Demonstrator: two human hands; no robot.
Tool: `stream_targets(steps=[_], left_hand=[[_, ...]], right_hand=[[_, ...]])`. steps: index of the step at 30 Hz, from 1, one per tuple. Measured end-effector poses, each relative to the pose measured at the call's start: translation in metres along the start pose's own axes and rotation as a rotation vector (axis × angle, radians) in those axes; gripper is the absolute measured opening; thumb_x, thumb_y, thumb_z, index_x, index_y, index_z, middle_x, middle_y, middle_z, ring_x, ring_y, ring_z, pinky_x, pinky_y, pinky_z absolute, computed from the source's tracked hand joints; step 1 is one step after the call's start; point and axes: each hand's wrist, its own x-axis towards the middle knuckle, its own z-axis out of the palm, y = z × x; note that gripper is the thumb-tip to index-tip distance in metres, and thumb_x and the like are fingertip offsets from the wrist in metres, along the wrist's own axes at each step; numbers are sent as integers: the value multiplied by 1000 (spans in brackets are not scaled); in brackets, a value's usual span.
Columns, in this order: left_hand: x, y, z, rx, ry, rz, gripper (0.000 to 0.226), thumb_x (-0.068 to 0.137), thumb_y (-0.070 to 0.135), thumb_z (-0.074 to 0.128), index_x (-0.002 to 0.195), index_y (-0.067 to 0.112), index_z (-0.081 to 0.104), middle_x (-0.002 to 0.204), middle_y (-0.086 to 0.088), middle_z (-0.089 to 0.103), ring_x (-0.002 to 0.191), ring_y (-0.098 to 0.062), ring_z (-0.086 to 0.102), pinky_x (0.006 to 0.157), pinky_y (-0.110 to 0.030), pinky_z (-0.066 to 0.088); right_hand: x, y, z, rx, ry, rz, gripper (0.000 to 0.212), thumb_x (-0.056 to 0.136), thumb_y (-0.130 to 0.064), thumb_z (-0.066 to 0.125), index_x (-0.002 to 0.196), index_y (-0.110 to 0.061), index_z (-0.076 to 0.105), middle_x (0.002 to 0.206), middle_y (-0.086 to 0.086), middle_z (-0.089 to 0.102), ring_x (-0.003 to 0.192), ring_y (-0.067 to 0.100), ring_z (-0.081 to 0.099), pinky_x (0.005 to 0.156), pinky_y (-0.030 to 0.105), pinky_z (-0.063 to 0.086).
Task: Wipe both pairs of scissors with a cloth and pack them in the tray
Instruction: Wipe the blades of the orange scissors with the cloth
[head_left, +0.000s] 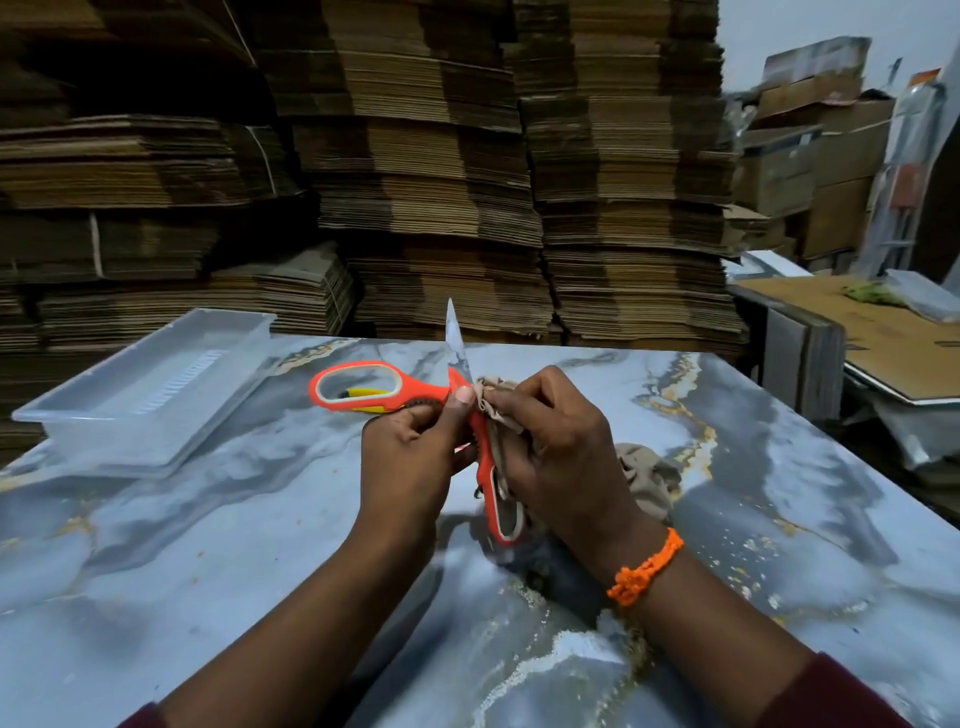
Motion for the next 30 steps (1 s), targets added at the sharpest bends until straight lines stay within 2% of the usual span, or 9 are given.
stream_targets(steps=[4,10,14,16,18,21,24,26,30], left_hand=[[0,-1,0,49,8,-1,19,97,26,67,97,11,80,86,-3,82,83,-15,79,65,-18,59],[-2,5,-2,40,10,54,20,97,24,67,95,9,79,85,-8,81,80,-20,79,65,-22,61],[4,2,-3,13,35,10,18,96,25,69,94,11,79,87,-9,81,87,-24,79,71,-26,63],[6,-1,-3,-33,61,-29,19,96,25,69,96,9,79,90,-14,80,89,-25,78,68,-25,61],[8,-1,-4,-79,90,-56,19,96,24,70,93,8,79,92,-16,80,85,-24,76,63,-21,60],[8,-5,-2,-69,120,-53,18,95,26,70,88,11,79,89,-13,80,82,-21,76,61,-19,59],[5,-12,1,8,101,-27,18,95,30,70,92,16,80,86,-3,81,86,-18,78,76,-30,63],[4,-16,3,32,74,11,17,95,30,71,93,17,82,89,-2,82,89,-20,79,87,-42,62],[2,-16,5,34,69,30,14,96,26,70,89,20,81,86,-2,81,87,-18,79,84,-38,64]], right_hand=[[4,5,-1,-21,8,45,22,86,0,73,107,-8,77,85,7,56,70,17,56,60,25,48],[-2,61,-12,-173,9,285,23,85,5,69,102,-7,80,81,1,50,70,19,56,65,22,43],[3,64,-28,-113,187,489,18,92,-2,67,105,-11,75,94,7,63,87,23,63,76,17,41],[6,46,-26,-60,186,475,16,95,-5,64,107,-13,72,102,7,62,91,14,58,79,18,42],[5,30,-19,-43,127,394,20,94,0,61,105,-13,72,103,6,60,91,9,55,79,9,41],[5,14,-14,33,94,326,29,88,7,63,101,-14,78,104,2,64,95,6,62,87,11,50],[6,-4,-11,102,38,258,27,86,0,63,102,-14,81,111,1,63,97,-6,60,86,8,51],[5,-11,-7,128,-5,206,20,88,-8,68,103,-13,81,110,2,61,94,-4,61,82,7,49],[5,-10,-4,137,50,266,28,85,-7,79,112,-16,77,102,-3,70,94,2,66,85,14,52]])
